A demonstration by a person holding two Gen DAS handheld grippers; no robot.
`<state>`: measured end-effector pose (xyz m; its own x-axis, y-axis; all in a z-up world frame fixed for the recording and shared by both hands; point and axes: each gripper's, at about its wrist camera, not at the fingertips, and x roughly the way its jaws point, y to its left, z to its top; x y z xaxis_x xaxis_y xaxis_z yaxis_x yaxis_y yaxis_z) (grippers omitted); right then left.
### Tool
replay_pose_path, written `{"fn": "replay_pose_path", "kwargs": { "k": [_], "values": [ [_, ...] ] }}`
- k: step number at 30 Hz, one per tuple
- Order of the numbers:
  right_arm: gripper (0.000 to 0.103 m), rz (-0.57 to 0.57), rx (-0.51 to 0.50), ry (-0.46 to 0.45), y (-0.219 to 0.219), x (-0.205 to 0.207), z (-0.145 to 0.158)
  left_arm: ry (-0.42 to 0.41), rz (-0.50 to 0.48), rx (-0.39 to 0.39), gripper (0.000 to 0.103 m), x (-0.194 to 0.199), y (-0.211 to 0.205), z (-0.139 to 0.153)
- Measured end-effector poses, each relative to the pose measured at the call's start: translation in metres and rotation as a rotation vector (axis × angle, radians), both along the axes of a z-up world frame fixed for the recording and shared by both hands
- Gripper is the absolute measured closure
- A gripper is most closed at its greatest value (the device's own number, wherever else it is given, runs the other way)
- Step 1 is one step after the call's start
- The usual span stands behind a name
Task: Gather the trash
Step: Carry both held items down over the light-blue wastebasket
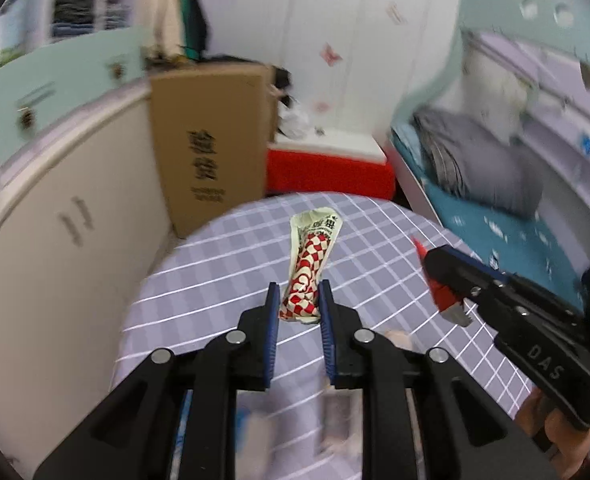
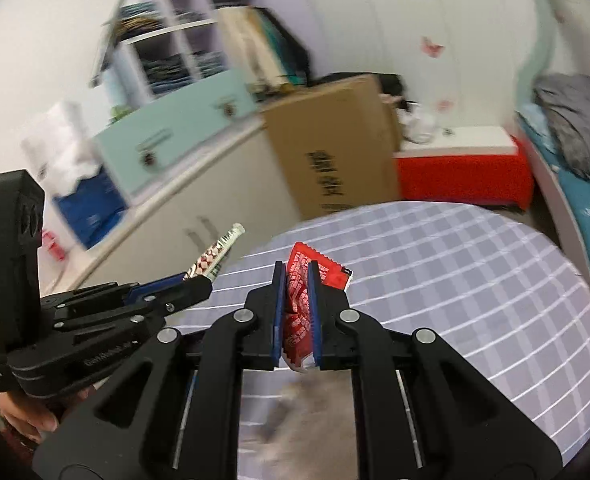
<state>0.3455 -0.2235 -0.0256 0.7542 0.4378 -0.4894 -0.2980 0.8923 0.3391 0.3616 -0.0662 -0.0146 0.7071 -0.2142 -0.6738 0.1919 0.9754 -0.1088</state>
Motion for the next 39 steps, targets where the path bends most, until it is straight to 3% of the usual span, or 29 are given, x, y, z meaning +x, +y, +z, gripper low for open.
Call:
{"fn": "replay_pose_path", "kwargs": {
  "k": [4,10,14,21,28,34,36,37,38,39],
  "values": [
    [0.092,0.127,0.000,-0.017,0.077,-0.027,0.013,-0.048,0.112,-0.002,0.085,-0.051,0.072,0.011],
    [0.092,0.307,0.016,-0.001,0.192,-0.061,0.005,-0.042,0.284,-0.004,0.085,-0.110,0.184,-0.005],
    [0.092,0.418,0.004,0.045,0.276,-0.079,-0.023,-0.007,0.402,-0.013,0.085,-0.139,0.252,-0.031],
    [0.092,0.514,-0.024,0.162,0.370,-0.083,-0.093,0.118,0.582,-0.072,0.085,-0.170,0.353,-0.110],
    [0.089,0.519,-0.039,0.244,0.413,-0.070,-0.160,0.231,0.657,-0.136,0.084,-0.176,0.402,-0.181],
    [0.089,0.491,-0.075,0.336,0.425,-0.059,-0.205,0.291,0.658,-0.152,0.084,-0.171,0.405,-0.222],
    [0.083,0.467,-0.108,0.341,0.424,-0.058,-0.213,0.311,0.656,-0.158,0.084,-0.163,0.404,-0.233],
    [0.073,0.453,-0.127,0.334,0.423,-0.058,-0.215,0.316,0.655,-0.159,0.084,-0.164,0.403,-0.237],
    [0.056,0.437,-0.148,0.321,0.420,-0.060,-0.217,0.323,0.653,-0.156,0.084,-0.162,0.401,-0.241],
    [0.050,0.425,-0.166,0.309,0.420,-0.061,-0.218,0.332,0.651,-0.152,0.084,-0.160,0.398,-0.245]
  ]
}}
